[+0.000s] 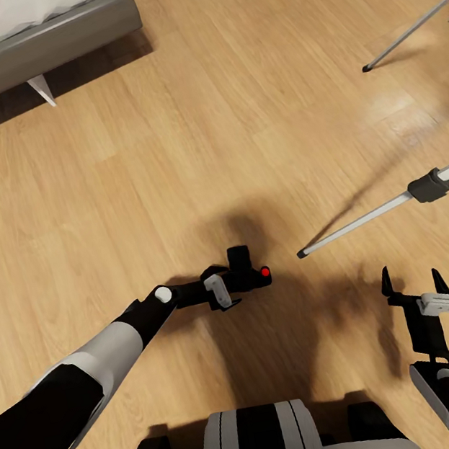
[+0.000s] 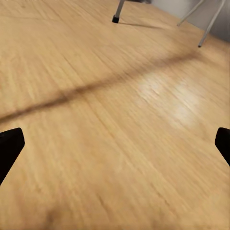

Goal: Attach the digital camera to the camera tripod in the bedroom.

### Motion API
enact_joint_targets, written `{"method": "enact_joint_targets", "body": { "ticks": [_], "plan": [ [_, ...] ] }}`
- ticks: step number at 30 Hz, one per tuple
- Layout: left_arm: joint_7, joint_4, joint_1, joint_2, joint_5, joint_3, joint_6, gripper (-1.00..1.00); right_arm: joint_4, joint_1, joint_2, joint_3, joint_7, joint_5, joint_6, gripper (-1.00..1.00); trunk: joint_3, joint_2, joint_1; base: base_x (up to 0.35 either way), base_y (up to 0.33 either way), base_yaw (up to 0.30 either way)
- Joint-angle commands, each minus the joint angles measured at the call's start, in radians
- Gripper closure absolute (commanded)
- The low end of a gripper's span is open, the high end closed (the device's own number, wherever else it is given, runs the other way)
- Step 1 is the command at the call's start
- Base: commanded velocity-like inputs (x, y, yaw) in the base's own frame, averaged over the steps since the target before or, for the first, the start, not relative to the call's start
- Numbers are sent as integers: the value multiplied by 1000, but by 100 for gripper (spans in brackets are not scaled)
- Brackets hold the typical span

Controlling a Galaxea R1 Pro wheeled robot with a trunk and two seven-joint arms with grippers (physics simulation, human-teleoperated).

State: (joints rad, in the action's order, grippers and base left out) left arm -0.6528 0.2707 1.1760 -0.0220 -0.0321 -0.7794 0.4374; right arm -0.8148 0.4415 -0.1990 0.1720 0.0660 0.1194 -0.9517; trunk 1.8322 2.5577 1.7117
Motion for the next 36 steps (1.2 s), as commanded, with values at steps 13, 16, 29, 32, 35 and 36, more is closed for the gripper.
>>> {"method": "enact_joint_targets", "body": {
  "ticks": [13,16,29,32,35,36],
  "plan": [
    [-1,-1,1,0,-3,0,4,-100,0,0,0,-2,2,3,-4,-100,0,0,0,0,0,-2],
    [-1,-1,1,1,-3,0,5,-100,0,0,0,-2,2,3,-4,-100,0,0,0,0,0,0],
    [-2,0,1,4,-3,3,5,100,0,0,0,-2,2,3,-4,-100,0,0,0,0,0,0],
    [-2,1,1,4,-3,4,5,100,0,0,0,-2,2,3,-4,-100,0,0,0,0,0,0],
    [-2,1,1,4,-3,5,5,100,0,0,0,-2,2,3,-5,-100,0,0,0,0,0,0],
    [-2,1,1,4,-3,6,4,100,0,0,0,-2,2,3,-5,-100,0,0,0,0,0,0]
  ]
}}
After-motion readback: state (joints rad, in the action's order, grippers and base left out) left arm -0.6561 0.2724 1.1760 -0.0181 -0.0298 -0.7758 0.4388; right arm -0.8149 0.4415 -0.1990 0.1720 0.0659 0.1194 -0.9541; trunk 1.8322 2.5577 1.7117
